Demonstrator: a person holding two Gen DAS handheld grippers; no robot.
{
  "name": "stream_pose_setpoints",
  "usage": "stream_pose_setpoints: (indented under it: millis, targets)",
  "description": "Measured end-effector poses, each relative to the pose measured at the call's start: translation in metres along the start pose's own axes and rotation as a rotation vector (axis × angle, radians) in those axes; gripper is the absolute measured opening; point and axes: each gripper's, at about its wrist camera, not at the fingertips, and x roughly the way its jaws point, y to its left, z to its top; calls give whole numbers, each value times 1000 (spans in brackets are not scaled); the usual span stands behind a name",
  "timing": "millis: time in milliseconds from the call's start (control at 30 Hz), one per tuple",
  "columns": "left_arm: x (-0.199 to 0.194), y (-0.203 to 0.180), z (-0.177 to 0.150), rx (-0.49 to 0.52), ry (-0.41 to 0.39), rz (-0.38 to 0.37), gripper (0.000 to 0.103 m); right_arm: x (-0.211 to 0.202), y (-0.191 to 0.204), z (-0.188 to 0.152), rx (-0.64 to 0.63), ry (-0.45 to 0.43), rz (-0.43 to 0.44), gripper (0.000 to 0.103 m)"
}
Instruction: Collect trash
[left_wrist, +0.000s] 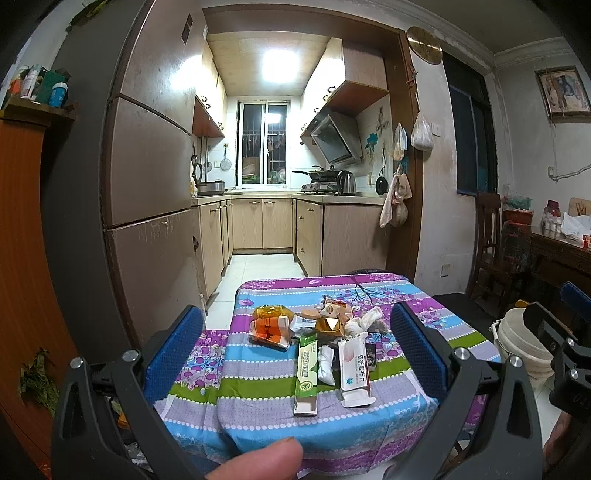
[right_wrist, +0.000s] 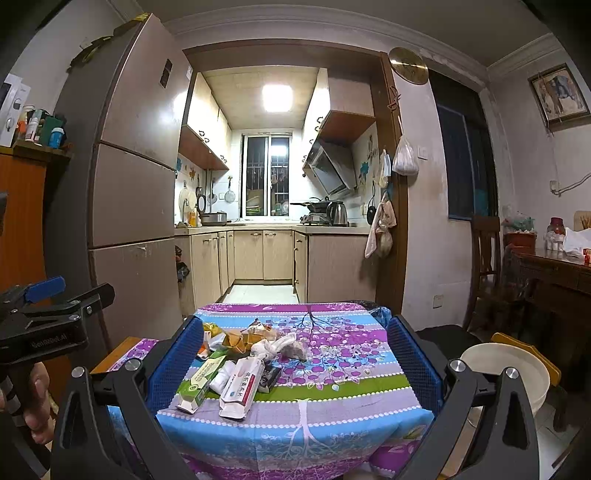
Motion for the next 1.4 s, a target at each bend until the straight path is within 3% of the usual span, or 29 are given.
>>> stream_pose_setpoints:
  millis: [1400]
  targets:
    - [5,2,-6,-5,19,4,98,5,2,-1,11,25,23,99]
